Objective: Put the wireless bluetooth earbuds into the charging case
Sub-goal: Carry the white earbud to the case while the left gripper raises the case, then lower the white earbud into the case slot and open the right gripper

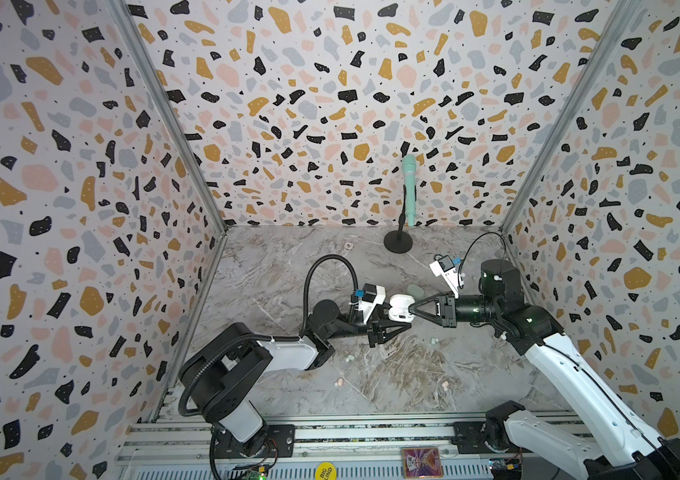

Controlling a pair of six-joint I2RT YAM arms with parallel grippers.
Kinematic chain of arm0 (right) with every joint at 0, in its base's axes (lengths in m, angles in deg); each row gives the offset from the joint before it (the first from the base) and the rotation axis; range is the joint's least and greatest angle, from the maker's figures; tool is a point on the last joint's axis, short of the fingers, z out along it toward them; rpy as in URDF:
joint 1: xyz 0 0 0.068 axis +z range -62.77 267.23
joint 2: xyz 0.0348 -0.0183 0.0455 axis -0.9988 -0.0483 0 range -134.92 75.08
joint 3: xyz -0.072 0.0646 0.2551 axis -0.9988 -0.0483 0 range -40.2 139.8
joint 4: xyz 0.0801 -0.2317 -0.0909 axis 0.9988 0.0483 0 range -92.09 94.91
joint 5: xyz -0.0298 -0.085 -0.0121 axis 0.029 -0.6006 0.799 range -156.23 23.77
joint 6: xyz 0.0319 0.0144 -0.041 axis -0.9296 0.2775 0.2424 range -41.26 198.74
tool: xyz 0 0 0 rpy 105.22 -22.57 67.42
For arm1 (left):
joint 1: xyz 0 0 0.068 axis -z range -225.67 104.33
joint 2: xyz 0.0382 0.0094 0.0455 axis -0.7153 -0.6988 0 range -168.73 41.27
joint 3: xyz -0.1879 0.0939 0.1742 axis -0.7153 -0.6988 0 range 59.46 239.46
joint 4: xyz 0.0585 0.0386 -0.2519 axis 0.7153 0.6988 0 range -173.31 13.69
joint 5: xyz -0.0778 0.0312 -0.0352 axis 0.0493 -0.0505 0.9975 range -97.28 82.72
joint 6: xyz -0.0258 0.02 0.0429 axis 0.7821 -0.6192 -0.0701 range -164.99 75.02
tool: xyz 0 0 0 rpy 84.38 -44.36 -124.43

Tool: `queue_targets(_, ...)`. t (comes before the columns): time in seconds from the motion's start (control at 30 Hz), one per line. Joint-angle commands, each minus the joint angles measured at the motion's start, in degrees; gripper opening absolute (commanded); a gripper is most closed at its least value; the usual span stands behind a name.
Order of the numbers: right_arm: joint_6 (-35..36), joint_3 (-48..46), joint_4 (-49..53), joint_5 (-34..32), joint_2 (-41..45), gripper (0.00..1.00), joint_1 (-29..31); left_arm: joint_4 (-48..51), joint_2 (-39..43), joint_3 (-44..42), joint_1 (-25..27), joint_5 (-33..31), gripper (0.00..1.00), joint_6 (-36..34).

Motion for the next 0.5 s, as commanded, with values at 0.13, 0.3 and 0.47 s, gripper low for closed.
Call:
queue_targets(0.13,0.6,-0.5,-0.8,1.4,1.4,0.16,-0.3,-5.4,1.3,1.6,1.1,1.6,0.20,-0.3)
queue_targets(0.3,0.3,-0.8,-0.9,1.9,1.5,0.16,-0.2,-4.7,1.8,1.7,1.4,1.5,0.20,-1.1)
queue_targets(0.47,0.5,-1.3,0.3,1.8,1.8,0.16,-0.2,-4.4,2.3,1.8,1.6,1.4,0.20,-1.4)
